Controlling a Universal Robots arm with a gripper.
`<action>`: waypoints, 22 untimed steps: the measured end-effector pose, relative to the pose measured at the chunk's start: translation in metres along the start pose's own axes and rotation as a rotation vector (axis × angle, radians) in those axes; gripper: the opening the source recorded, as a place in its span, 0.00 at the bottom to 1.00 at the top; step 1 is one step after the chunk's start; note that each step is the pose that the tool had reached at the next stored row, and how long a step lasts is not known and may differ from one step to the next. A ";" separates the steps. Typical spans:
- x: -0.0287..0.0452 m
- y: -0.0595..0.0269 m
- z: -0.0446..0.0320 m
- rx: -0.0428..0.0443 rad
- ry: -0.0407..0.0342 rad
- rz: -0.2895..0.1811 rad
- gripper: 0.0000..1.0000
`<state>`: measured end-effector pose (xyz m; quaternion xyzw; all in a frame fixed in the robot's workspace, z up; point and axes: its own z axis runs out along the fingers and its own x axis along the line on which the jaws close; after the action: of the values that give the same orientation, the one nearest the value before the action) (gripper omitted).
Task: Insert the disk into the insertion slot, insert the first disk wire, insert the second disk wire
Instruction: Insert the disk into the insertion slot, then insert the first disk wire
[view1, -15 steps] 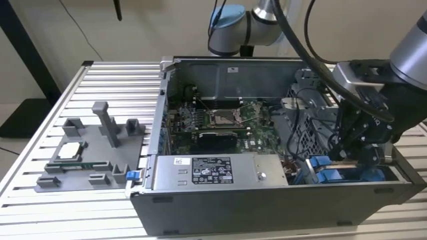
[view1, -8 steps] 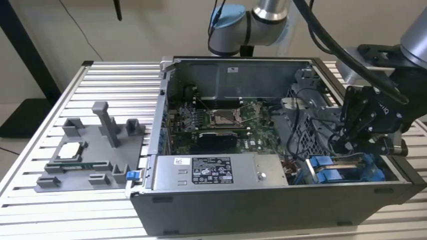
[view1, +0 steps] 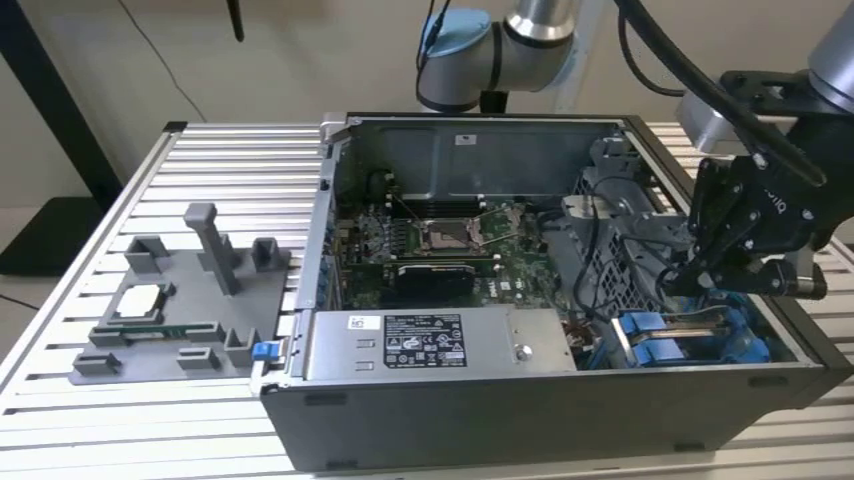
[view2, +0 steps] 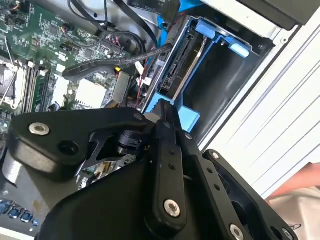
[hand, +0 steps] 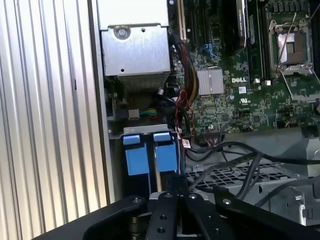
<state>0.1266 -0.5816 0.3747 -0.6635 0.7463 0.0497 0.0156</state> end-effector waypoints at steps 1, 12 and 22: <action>-0.0004 0.0002 -0.0021 0.0015 -0.0002 0.000 0.00; -0.0082 0.0023 -0.0116 0.0457 -0.0124 0.009 0.00; -0.0139 0.0085 -0.0210 0.0738 -0.0314 0.012 0.00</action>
<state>0.1207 -0.5689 0.3973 -0.6571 0.7513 0.0326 0.0515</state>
